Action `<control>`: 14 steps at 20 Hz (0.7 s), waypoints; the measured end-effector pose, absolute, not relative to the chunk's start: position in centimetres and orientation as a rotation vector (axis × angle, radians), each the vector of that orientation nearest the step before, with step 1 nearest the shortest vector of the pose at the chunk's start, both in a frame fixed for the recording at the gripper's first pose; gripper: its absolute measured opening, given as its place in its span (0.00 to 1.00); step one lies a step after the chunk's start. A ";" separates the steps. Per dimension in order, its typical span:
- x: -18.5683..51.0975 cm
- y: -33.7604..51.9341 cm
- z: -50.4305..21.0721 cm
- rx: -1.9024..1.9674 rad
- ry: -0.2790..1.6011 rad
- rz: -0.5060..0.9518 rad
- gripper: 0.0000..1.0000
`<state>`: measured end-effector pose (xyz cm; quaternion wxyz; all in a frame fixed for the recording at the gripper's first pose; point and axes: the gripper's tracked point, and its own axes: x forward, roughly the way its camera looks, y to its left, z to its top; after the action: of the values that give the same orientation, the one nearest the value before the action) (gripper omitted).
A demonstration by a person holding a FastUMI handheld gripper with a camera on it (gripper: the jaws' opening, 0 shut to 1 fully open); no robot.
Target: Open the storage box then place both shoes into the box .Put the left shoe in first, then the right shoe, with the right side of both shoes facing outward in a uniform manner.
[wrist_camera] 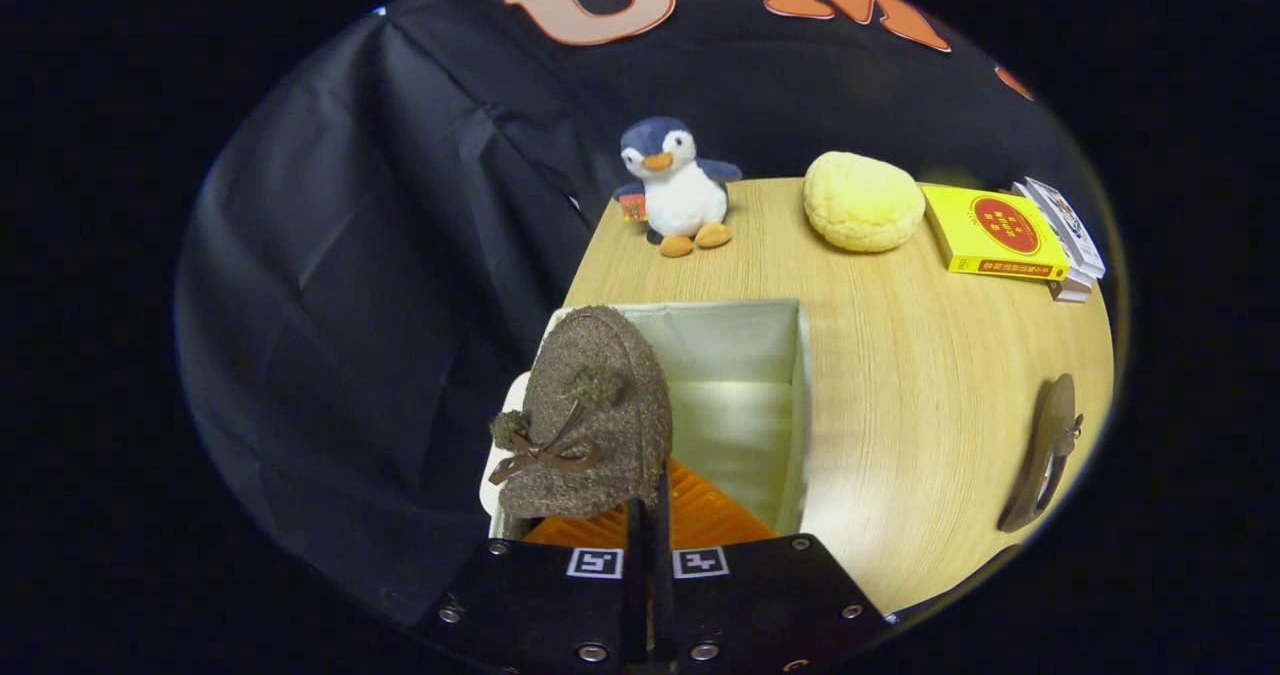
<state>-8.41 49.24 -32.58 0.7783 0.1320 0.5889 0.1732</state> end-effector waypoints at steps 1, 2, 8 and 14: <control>-8.5 50.2 -33.7 0.263 1.293 0.366 0.04; -8.7 50.7 -34.5 0.247 1.315 0.352 0.04; -9.6 52.4 -39.2 0.182 1.449 0.281 0.04; -12.5 53.7 -42.4 0.151 1.585 0.314 0.12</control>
<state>-12.54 53.66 -42.40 0.6884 0.0676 0.7084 0.1405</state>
